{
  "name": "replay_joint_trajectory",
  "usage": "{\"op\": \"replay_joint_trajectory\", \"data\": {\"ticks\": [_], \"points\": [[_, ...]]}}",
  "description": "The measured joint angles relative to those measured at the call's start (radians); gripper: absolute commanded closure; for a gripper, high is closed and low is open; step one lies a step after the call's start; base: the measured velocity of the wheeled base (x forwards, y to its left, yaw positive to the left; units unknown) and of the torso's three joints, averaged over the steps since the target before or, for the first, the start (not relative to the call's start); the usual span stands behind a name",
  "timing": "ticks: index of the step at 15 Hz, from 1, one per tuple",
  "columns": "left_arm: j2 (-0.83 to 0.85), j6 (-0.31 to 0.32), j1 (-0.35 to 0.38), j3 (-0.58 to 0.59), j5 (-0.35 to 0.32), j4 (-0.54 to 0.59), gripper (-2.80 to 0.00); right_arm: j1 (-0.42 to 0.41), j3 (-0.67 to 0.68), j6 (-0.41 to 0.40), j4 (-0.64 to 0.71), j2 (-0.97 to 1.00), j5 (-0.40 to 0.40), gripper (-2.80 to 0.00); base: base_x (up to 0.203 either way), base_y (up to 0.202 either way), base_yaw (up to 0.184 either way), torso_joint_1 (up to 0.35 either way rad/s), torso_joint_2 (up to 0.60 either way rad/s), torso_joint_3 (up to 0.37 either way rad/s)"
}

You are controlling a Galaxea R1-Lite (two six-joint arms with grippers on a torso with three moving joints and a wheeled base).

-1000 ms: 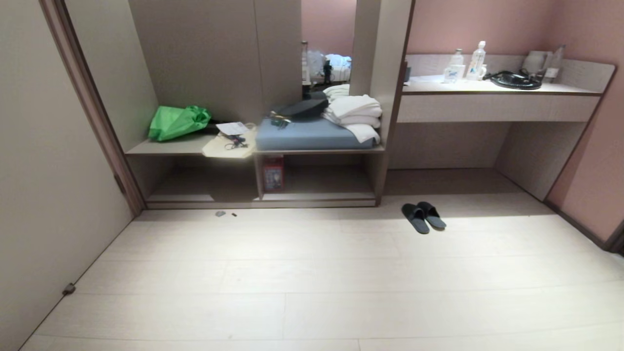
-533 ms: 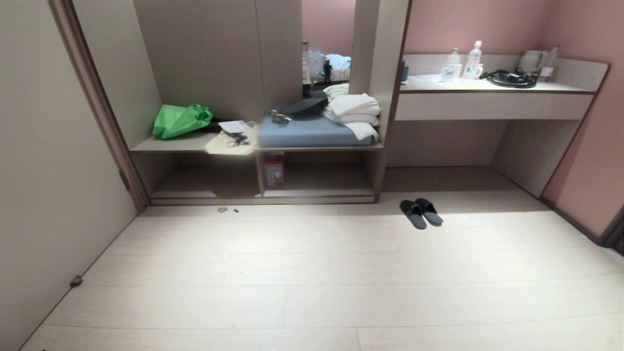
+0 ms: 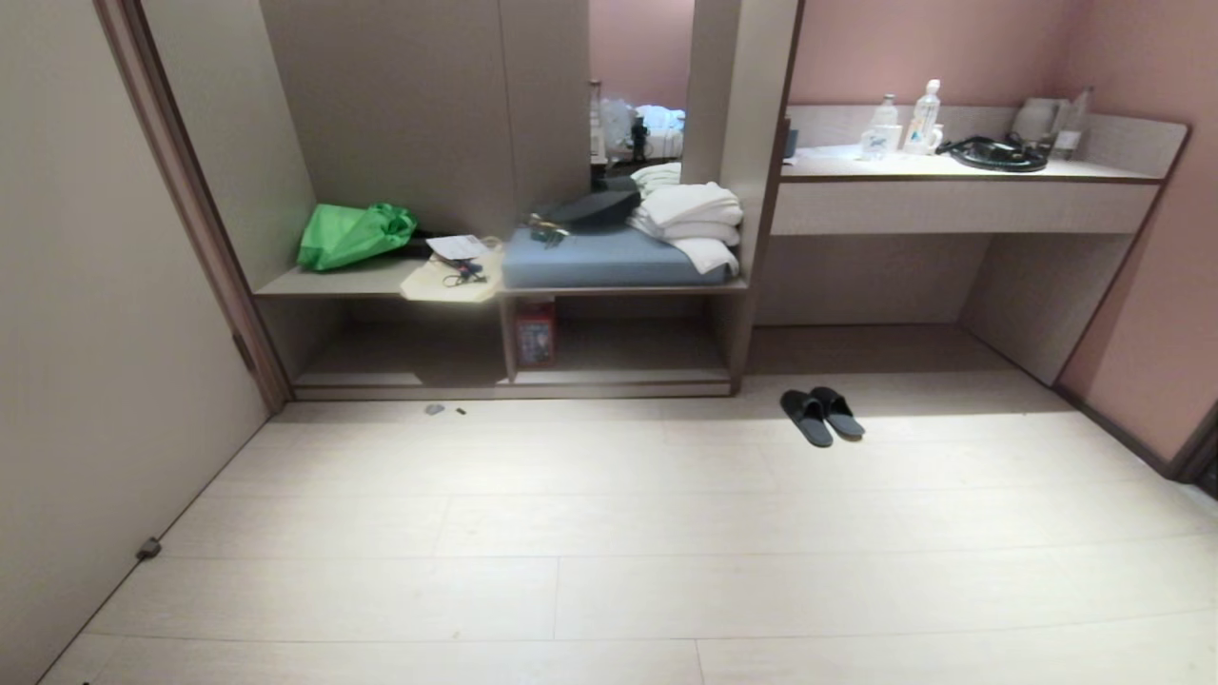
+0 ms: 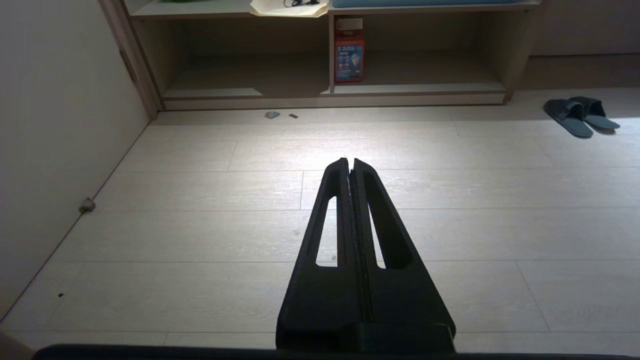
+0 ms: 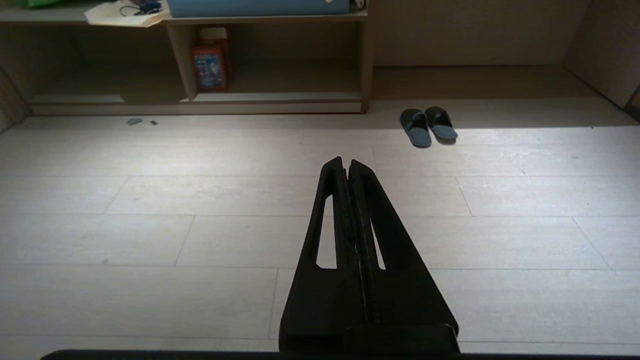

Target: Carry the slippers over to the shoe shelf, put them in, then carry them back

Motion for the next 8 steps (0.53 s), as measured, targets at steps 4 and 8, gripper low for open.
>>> {"op": "replay_joint_trajectory", "data": {"ticks": [4,8], "points": [[0.000,0.000,0.000,0.000,0.000,0.000,0.00,0.000,0.000,0.003,0.000,0.000,-0.002,0.00,0.000,0.000,0.000,0.000,0.00,0.000],[0.000,0.001,0.000,0.000,0.000,0.000,0.00,0.000,0.000,0.007,0.000,0.000,-0.005,0.00,0.000,0.000,0.000,0.000,0.00,0.000]]}}
